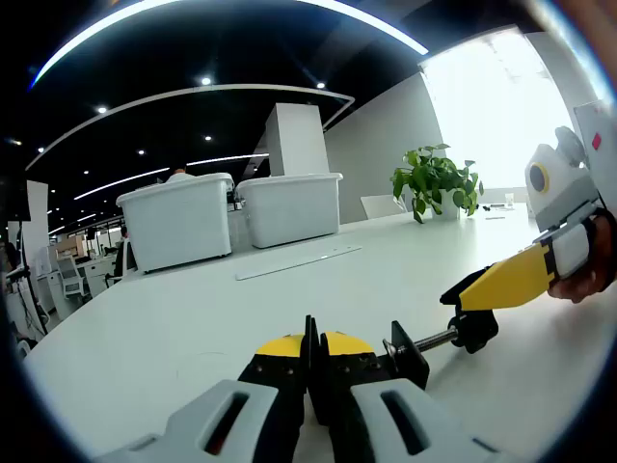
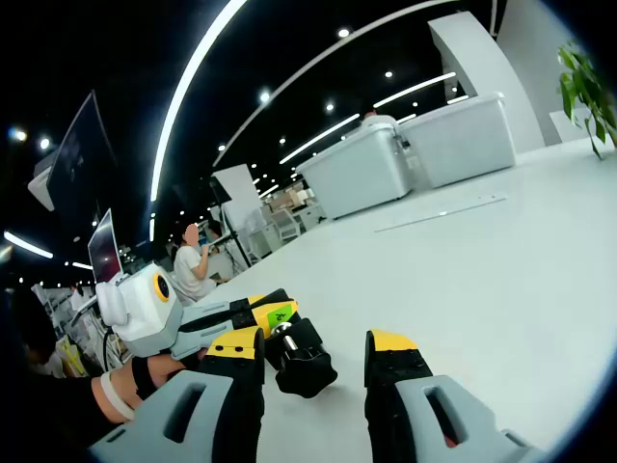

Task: Clamp the fixed fixture on the desktop, loosen the retaining clip, secure it to the edge of the desk, and tighten the retaining clip.

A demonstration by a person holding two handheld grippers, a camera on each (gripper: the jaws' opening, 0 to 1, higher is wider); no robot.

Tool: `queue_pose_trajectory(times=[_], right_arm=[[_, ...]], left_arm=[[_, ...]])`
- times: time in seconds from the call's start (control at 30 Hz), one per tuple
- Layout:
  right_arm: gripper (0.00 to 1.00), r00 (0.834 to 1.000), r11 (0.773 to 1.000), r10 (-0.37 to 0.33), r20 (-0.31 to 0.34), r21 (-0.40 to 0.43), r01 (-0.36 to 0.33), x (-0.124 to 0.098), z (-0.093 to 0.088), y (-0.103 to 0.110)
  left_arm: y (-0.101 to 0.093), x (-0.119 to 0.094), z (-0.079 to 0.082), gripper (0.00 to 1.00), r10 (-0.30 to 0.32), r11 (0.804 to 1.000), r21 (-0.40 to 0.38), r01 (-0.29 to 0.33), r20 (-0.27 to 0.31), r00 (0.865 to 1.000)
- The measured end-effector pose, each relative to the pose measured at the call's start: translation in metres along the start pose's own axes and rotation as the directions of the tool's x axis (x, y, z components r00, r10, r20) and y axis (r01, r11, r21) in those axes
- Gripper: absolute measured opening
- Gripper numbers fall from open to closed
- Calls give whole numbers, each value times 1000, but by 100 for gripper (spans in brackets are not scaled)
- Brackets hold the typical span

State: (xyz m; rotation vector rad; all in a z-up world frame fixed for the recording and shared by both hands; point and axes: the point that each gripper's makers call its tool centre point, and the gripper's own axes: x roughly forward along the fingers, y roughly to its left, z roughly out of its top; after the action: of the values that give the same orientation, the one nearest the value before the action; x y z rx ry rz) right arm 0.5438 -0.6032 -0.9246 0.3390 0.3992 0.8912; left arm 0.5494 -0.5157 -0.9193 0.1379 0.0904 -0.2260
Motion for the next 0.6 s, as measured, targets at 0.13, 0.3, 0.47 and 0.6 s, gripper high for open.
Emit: queue_pose_trajectory(times=[0.13, 0.3, 0.47, 0.6], right_arm=[[30, 999, 998, 31, -37, 55, -29, 5, -11, 5], [25, 998, 993, 36, -53, 116, -29, 7, -15, 7], [24, 998, 996, 38, -43, 87, -34, 7, -14, 8], [24, 999, 984, 19, -27, -175, -24, 6, -11, 13]], left_arm=[[0, 0, 0, 6, -1, 1000, 1, 1, 0, 1000], [-1, 0, 0, 6, -1, 1000, 2, 1, 0, 1000], [-1, 0, 0, 6, -1, 1000, 3, 1, 0, 1000], [0, 1, 0, 6, 1, 1000, 3, -1, 0, 1000]])
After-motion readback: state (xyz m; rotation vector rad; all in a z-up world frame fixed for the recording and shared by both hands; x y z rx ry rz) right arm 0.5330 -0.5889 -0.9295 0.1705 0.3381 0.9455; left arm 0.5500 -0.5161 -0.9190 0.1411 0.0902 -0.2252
